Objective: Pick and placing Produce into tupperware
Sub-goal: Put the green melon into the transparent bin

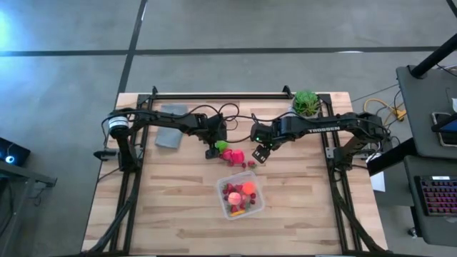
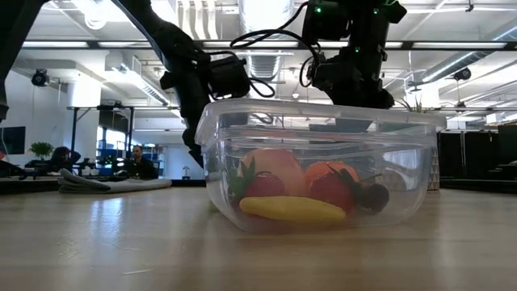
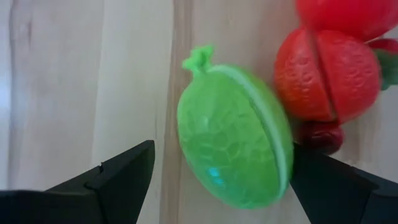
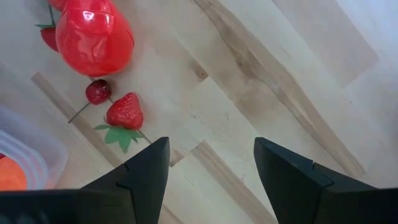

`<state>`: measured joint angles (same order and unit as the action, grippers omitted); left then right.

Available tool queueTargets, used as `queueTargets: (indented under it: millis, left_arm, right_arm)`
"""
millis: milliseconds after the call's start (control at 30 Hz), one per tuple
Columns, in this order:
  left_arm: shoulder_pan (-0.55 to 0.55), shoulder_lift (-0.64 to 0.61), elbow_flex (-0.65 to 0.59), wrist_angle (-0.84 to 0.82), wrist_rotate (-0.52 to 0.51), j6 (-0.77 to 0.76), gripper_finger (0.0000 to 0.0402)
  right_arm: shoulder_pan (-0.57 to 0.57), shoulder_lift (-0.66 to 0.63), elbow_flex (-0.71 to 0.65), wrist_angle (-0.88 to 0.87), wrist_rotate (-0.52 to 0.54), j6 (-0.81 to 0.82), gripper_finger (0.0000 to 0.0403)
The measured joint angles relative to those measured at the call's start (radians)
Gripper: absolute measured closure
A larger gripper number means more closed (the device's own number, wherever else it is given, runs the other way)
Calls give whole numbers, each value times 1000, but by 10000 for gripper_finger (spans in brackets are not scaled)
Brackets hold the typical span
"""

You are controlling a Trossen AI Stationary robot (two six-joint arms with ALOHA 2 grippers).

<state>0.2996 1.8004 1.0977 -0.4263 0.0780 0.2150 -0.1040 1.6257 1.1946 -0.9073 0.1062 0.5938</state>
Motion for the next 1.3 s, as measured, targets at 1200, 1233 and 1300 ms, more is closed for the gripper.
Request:
queueTargets:
  millis: [1200, 1233, 1300]
  left_arm:
    - [0, -2, -2, -1, -28, 2, 139]
    - [0, -2, -2, -1, -29, 2, 143]
    - [0, -2, -2, -3, -31, 2, 150]
  right_arm:
    - [-1, 0, 0, 0, 0, -3, 177]
    - [-1, 0, 0, 0, 0, -3, 177]
    - [-1, 0, 0, 0, 0, -3, 177]
